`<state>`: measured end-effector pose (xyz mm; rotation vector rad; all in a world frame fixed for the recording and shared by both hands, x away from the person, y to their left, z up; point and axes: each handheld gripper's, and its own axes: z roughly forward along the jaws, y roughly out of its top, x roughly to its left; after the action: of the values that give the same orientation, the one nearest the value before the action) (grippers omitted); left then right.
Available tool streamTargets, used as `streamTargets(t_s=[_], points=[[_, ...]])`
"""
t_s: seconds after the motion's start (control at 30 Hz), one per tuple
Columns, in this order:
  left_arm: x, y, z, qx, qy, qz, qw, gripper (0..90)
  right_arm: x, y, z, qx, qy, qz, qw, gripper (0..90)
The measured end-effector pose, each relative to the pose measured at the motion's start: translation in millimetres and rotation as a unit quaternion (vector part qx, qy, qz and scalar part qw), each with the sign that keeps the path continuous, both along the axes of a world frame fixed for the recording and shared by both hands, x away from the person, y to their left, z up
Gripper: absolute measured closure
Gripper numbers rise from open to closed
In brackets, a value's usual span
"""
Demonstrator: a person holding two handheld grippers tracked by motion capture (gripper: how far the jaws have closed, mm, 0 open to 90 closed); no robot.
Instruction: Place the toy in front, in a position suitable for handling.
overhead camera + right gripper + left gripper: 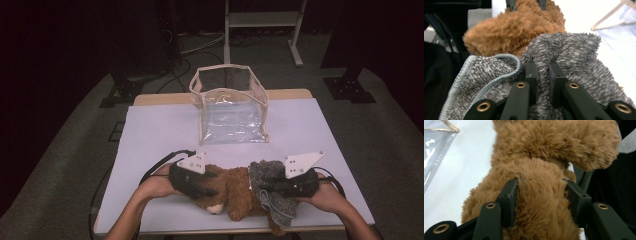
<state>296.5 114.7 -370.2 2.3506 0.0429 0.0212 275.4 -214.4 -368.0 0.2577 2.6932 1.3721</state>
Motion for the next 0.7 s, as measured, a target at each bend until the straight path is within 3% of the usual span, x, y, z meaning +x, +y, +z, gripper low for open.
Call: streamTargets(t_s=[0.07, 0.23, 0.3, 0.4, 0.5, 0.63, 0.7], points=[[-5.5, 1.2, -1.9, 0.0, -0.003, -0.002, 1.0, 48.9, 2.3, 1.4, 10.2, -0.001, -0.002, 0.007, 1.0, 79.8], [-13.4, 2.2, -2.8, -0.002, -0.009, -0.008, 0.9999, 48.1, 15.6, 3.4, 21.2, 0.002, -0.021, -0.016, 0.9997, 79.7], [-15.0, 2.2, -2.2, -0.001, -0.009, -0.01, 0.9999, 47.6, 19.5, 5.5, 19.2, -0.003, -0.022, -0.019, 0.9996, 79.6], [-14.8, 2.4, 1.1, 0.0, -0.005, -0.012, 0.9999, 44.4, 20.4, 11.9, 8.2, -0.02, -0.006, -0.01, 0.9997, 79.7], [-14.6, -0.6, 9.2, -0.005, -0.016, -0.007, 0.9998, 37.1, 17.2, 10.7, -0.8, -0.009, 0.008, -0.01, 0.9999, 79.8], [-16.5, -15.8, 15.7, 0.008, -0.032, -0.021, 0.9992, 36.2, 13.1, 7.2, -3.8, -0.001, 0.009, -0.015, 0.9998, 79.8], [-15.2, -24.8, 17.9, 0.011, -0.03, -0.032, 0.999, 36.2, 12.3, 7.9, -3.4, -0.003, 0.006, -0.015, 0.9999, 79.8]])
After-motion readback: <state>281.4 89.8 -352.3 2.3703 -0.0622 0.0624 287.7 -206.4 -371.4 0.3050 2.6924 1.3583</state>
